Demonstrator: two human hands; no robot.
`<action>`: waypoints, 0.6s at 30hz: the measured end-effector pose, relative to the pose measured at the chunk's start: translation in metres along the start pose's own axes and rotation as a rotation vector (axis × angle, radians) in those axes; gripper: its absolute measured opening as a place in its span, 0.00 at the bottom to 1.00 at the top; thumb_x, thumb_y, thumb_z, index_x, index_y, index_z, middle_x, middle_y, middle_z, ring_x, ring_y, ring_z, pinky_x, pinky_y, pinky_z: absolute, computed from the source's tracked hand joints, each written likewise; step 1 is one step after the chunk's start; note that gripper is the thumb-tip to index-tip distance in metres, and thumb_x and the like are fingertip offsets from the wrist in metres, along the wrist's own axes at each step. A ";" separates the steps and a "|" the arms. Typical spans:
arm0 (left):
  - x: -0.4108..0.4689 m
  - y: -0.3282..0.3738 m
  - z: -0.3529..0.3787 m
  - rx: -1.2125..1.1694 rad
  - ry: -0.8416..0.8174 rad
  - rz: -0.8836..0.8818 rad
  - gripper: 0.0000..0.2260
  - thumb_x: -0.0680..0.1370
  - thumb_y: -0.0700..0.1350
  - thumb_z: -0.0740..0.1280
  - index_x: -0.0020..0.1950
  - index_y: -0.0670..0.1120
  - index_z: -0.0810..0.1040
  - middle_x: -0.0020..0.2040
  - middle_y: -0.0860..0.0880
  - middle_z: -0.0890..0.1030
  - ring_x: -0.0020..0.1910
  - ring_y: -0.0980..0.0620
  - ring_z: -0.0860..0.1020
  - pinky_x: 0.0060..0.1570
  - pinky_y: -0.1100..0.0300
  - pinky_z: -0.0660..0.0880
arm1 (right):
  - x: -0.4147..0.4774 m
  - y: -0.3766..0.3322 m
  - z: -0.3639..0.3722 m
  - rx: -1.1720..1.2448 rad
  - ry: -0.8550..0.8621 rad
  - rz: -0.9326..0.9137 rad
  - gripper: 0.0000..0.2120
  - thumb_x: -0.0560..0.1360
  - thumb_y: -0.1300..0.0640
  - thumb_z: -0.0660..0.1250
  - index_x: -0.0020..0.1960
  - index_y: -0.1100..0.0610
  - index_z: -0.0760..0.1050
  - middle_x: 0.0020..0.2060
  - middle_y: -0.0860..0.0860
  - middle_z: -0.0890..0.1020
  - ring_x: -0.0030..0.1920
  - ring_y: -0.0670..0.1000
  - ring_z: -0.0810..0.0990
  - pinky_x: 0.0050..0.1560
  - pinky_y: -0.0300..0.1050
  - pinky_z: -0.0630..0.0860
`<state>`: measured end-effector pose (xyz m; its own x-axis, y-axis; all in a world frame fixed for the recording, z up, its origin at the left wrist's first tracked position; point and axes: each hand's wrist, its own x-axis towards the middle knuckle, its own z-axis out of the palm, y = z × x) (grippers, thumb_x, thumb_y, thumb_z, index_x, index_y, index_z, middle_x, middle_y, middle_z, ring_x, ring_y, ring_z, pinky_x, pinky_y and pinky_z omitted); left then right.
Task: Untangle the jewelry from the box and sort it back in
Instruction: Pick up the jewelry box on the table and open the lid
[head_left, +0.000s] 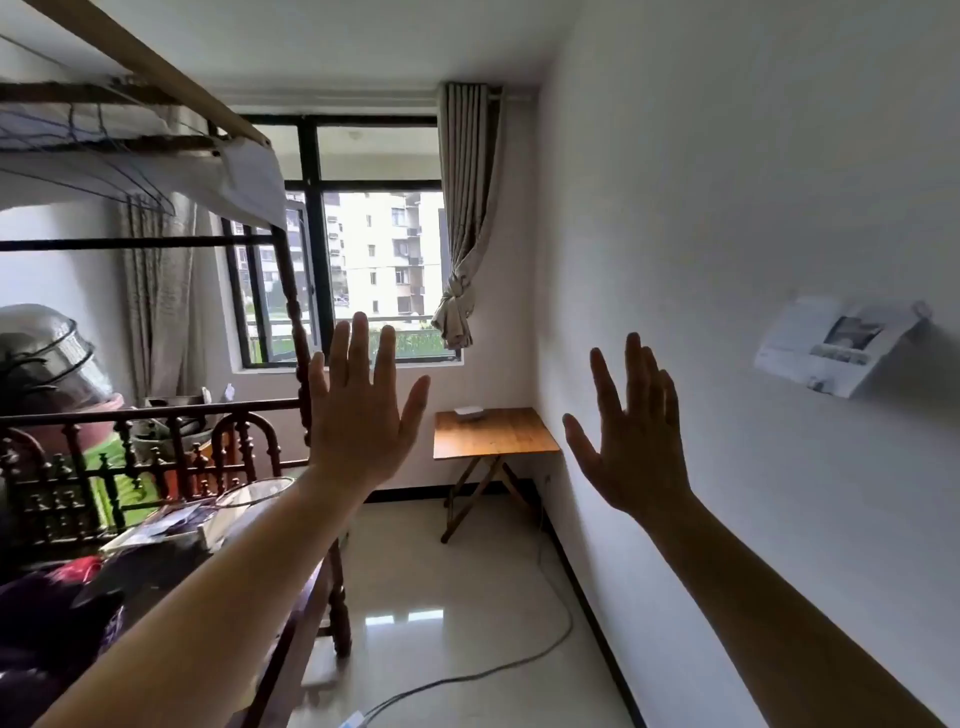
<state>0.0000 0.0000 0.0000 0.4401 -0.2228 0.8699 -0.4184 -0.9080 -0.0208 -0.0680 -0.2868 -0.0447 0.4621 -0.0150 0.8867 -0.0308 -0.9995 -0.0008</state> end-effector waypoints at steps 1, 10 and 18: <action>0.012 0.004 0.012 0.007 -0.045 0.004 0.33 0.81 0.62 0.46 0.79 0.42 0.57 0.80 0.38 0.53 0.79 0.40 0.51 0.73 0.37 0.54 | 0.009 0.007 0.012 0.016 -0.023 -0.001 0.36 0.81 0.36 0.51 0.82 0.53 0.49 0.81 0.59 0.42 0.80 0.62 0.47 0.77 0.64 0.52; 0.082 -0.021 0.135 0.160 -0.022 0.106 0.33 0.81 0.63 0.44 0.79 0.43 0.57 0.80 0.38 0.52 0.79 0.39 0.51 0.73 0.36 0.53 | 0.069 0.049 0.158 0.056 -0.084 -0.028 0.35 0.81 0.36 0.51 0.82 0.53 0.50 0.81 0.59 0.45 0.80 0.63 0.49 0.76 0.65 0.54; 0.125 -0.087 0.268 0.107 -0.068 0.005 0.33 0.81 0.63 0.45 0.80 0.43 0.56 0.80 0.38 0.52 0.79 0.39 0.49 0.74 0.37 0.51 | 0.126 0.035 0.314 0.105 -0.129 -0.045 0.37 0.80 0.35 0.53 0.82 0.50 0.47 0.81 0.57 0.43 0.80 0.61 0.47 0.76 0.66 0.53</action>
<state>0.3041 -0.0437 -0.0213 0.4930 -0.2476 0.8340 -0.3355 -0.9386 -0.0804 0.2676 -0.3325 -0.0778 0.5712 0.0333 0.8201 0.0823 -0.9965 -0.0169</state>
